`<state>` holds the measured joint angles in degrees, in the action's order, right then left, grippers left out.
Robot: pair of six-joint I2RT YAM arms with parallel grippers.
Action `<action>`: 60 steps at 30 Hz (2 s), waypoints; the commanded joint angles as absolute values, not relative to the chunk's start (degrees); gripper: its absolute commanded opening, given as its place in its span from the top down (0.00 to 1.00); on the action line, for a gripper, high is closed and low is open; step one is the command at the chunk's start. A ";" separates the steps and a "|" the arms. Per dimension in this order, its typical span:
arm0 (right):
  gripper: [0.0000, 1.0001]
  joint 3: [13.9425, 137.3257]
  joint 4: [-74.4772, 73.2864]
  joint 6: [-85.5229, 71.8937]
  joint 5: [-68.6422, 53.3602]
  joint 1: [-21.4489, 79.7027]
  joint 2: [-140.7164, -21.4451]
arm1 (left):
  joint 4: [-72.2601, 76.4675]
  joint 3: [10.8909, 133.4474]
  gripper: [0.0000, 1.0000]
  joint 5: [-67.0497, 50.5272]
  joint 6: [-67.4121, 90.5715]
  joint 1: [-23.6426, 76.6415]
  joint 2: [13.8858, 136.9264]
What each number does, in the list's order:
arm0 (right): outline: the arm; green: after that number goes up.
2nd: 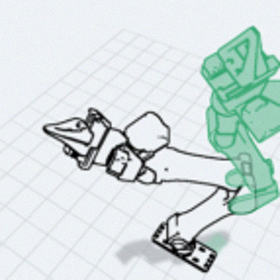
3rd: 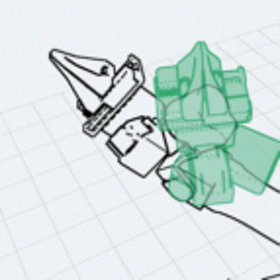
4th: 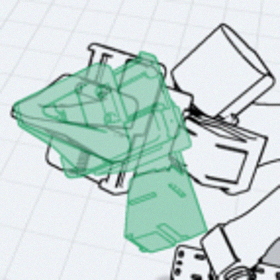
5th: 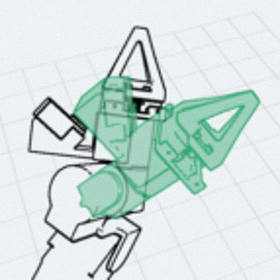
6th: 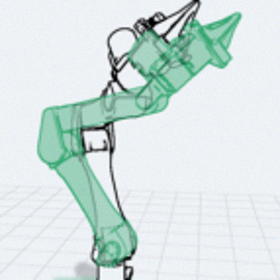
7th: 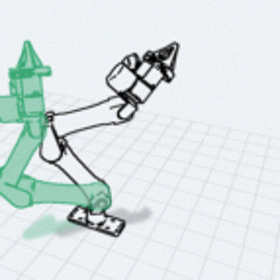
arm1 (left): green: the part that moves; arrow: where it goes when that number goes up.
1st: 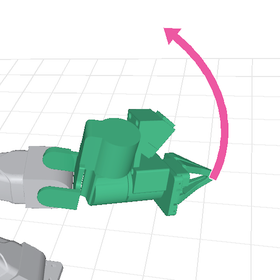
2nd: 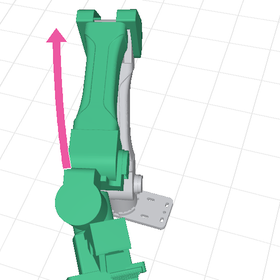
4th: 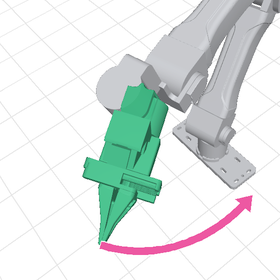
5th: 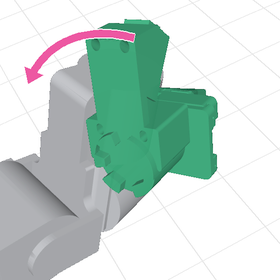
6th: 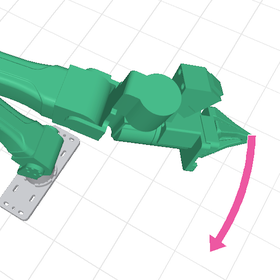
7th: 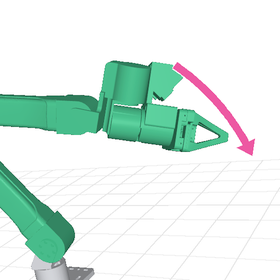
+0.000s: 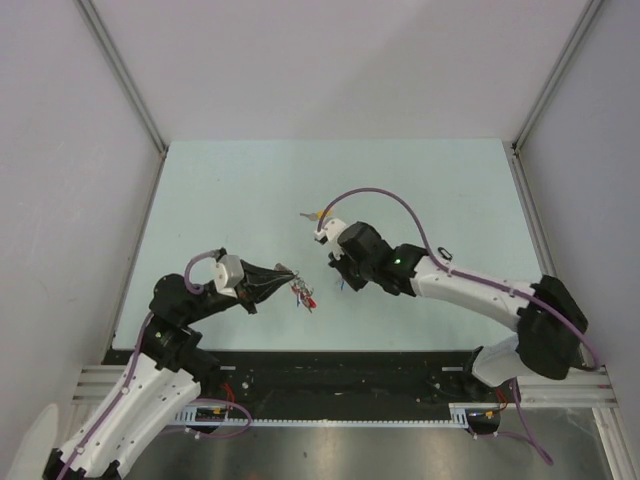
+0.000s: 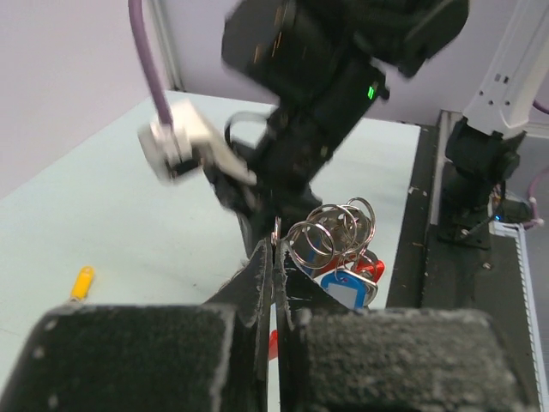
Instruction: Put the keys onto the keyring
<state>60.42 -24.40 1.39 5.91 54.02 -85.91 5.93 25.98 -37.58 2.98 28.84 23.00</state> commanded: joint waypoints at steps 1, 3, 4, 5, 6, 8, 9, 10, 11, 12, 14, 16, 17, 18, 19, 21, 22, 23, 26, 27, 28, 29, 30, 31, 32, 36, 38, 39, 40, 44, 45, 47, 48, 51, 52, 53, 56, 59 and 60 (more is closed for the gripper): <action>1.00 59.07 -20.40 7.11 7.47 54.32 -75.25 | 11.77 27.94 1.00 -45.07 2.11 28.39 27.14; 1.00 58.10 -19.34 8.69 6.34 53.97 -71.39 | 11.78 29.26 1.00 -46.75 1.15 28.39 28.91; 1.00 56.96 -19.07 10.09 5.81 53.88 -67.36 | 11.43 29.88 1.00 -47.98 0.10 28.39 30.74; 1.00 56.43 -18.29 10.89 4.93 53.79 -65.41 | 11.08 31.45 1.00 -50.16 -1.65 28.39 31.89; 1.00 55.82 -17.85 11.68 2.57 53.27 -63.48 | 10.47 32.51 1.00 -51.58 -2.63 28.39 33.04; 1.00 54.41 -17.23 14.05 -0.68 52.74 -57.67 | 8.02 36.19 1.00 -55.87 -6.23 28.39 36.90; 1.00 54.06 -17.40 14.85 -4.36 52.21 -56.00 | 7.39 37.43 1.00 -57.38 -7.20 28.39 38.22; 1.00 53.70 -17.49 15.90 -5.87 52.03 -53.64 | 6.95 39.44 1.00 -58.52 -8.86 28.48 40.84; 1.00 53.61 -17.58 16.34 -8.41 51.86 -52.40 | 6.16 40.33 1.00 -60.19 -9.57 28.48 42.17; 1.00 53.53 -17.67 16.70 -9.66 51.59 -51.60 | 5.89 40.95 1.00 -60.47 -10.62 28.65 44.62; 1.00 53.61 -17.84 17.49 -12.11 51.50 -49.84 | 5.36 42.62 1.00 -60.91 -11.33 28.65 46.92; 1.00 53.61 -17.41 17.67 -13.18 51.50 -49.05 | 5.19 44.20 1.00 -61.70 -12.30 28.74 49.65; 1.00 53.53 -17.23 17.75 -14.14 51.59 -48.69 | 4.66 44.73 1.00 -61.79 -12.83 28.83 50.44; 1.00 53.61 -17.05 17.84 -14.93 51.59 -48.52 | 4.05 45.26 1.00 -62.14 -14.14 28.74 51.75; 1.00 53.53 -16.70 17.93 -15.64 51.59 -48.34 | 3.17 46.66 1.00 -62.23 -15.28 28.83 52.38; 1.00 53.61 -16.00 17.93 -17.48 51.59 -48.43 | -2.51 48.59 1.00 -62.40 -19.74 29.00 54.74; 1.00 53.61 -15.74 17.93 -18.01 51.59 -48.60 | -4.72 50.87 1.00 -62.66 -21.34 29.09 55.63; 1.00 53.53 -15.47 17.93 -18.37 51.59 -49.04 | -6.40 51.93 1.00 -62.75 -22.66 29.35 57.29; 1.00 53.61 -14.42 18.11 -17.32 51.59 -50.09 | -10.02 54.93 1.00 -63.98 -25.75 29.88 59.41; 1.00 53.61 -13.89 18.11 -17.14 51.68 -50.79 | -10.28 55.37 1.00 -64.07 -26.27 29.97 60.72; 1.00 53.61 -13.54 18.11 -16.44 51.77 -51.15 | -10.28 56.15 1.00 -64.16 -26.37 30.14 61.25; 1.00 53.53 -13.10 18.11 -15.91 51.94 -51.50 | -10.20 56.42 1.00 -64.25 -26.37 30.15 61.96; 1.00 53.44 -12.31 18.19 -15.30 52.12 -52.29 | -10.11 56.69 1.00 -64.34 -26.02 30.15 62.83; 1.00 53.35 -11.87 18.54 -13.81 52.47 -52.47 | -9.50 56.69 1.00 -64.60 -25.75 30.15 63.02; 1.00 53.26 -11.60 18.72 -12.84 53.08 -52.73 | -8.97 56.52 1.00 -64.77 -25.40 30.15 63.02; 1.00 52.65 -9.06 19.34 -10.46 54.23 -53.44 | -4.40 54.32 0.99 -65.13 -22.16 30.15 61.97; 1.00 52.30 -8.53 19.51 -9.84 54.40 -53.70 | -2.82 53.26 1.00 -64.95 -21.54 30.15 61.53; 1.00 52.38 -8.18 19.51 -9.76 54.40 -53.70 | -2.20 52.65 1.00 -64.78 -20.66 30.15 61.44; 1.00 52.03 -8.00 19.51 -9.15 54.49 -53.70 | -0.63 52.39 1.00 -64.78 -20.05 30.15 61.35; 1.00 51.50 -6.77 19.86 -7.30 55.11 -53.17 | 6.48 49.66 1.00 -64.77 -14.34 30.15 60.47; 1.00 51.33 -6.51 19.95 -6.69 55.37 -53.09 | 7.55 48.61 1.00 -64.51 -13.63 30.15 60.21; 1.00 51.07 -6.07 20.04 -6.59 55.55 -52.73 | 9.22 47.82 1.00 -64.25 -12.57 30.23 59.85; 1.00 51.06 -5.98 20.04 -6.68 55.46 -52.56 | 9.66 47.29 1.00 -64.25 -12.31 30.15 59.77; 1.00 51.06 -5.80 20.13 -7.20 55.55 -52.56 | 10.98 46.58 1.00 -64.25 -11.43 30.15 59.59; 1.00 50.98 -5.97 20.13 -7.29 55.63 -52.56 | 11.16 46.58 1.00 -64.42 -11.16 30.23 59.59; 1.00 51.06 -5.98 20.21 -7.47 55.72 -52.47 | 11.34 46.41 1.00 -64.34 -11.08 30.15 59.50; 1.00 51.06 -6.24 20.21 -7.82 55.90 -52.56 | 11.78 46.41 1.00 -64.51 -10.72 30.23 59.59; 1.00 51.06 -6.59 20.21 -8.26 56.07 -52.56 | 12.48 46.06 1.00 -64.60 -10.20 30.23 59.50; 1.00 51.06 -6.68 20.21 -8.26 56.16 -52.56 | 12.57 46.05 1.00 -64.51 -10.20 30.23 59.50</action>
